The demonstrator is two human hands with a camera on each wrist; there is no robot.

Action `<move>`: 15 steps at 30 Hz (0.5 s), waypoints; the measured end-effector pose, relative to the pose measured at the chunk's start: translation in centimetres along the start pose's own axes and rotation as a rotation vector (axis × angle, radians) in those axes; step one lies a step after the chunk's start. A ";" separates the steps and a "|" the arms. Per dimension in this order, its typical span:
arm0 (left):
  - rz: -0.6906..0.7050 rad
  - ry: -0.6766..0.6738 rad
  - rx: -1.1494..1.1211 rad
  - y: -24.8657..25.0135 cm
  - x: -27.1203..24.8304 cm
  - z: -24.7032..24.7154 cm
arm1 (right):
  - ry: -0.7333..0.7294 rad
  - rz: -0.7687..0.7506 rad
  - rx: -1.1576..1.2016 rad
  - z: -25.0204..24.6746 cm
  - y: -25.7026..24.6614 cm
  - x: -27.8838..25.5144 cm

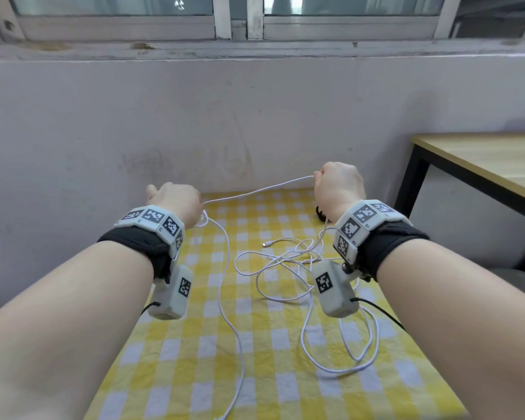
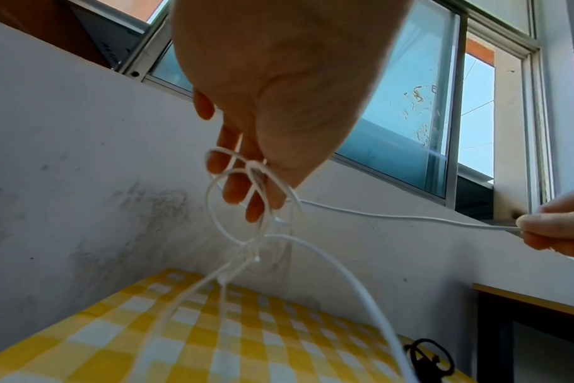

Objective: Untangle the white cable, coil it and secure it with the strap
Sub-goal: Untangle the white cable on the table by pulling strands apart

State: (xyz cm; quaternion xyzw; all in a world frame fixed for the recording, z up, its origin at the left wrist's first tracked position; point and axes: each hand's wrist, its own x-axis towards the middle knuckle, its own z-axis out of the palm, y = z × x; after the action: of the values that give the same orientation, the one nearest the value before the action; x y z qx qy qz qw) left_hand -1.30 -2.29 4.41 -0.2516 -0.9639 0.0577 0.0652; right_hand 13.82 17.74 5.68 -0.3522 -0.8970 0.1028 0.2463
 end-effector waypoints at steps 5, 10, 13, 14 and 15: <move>-0.008 0.039 -0.007 -0.1 0.1 -0.2 | -0.043 0.130 -0.061 0.3 0.6 0.1; 0.132 0.010 -0.346 0.4 -0.1 -0.7 | -0.174 0.190 -0.130 0.0 0.6 -0.1; 0.229 0.016 -0.454 1.2 -0.6 -1.2 | -0.204 0.019 -0.194 0.6 -0.3 -0.5; 0.257 0.027 -0.473 1.6 -0.8 -1.4 | -0.207 -0.064 -0.186 0.8 -0.8 -0.6; 0.286 0.042 -0.483 2.0 -0.9 -1.5 | -0.216 -0.152 -0.165 1.1 -1.5 -0.9</move>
State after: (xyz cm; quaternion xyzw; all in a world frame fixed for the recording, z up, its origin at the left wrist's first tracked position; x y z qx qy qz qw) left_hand 0.64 -0.88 5.52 -0.3943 -0.9029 -0.1705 0.0142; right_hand 12.95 16.08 4.93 -0.2892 -0.9478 0.0471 0.1255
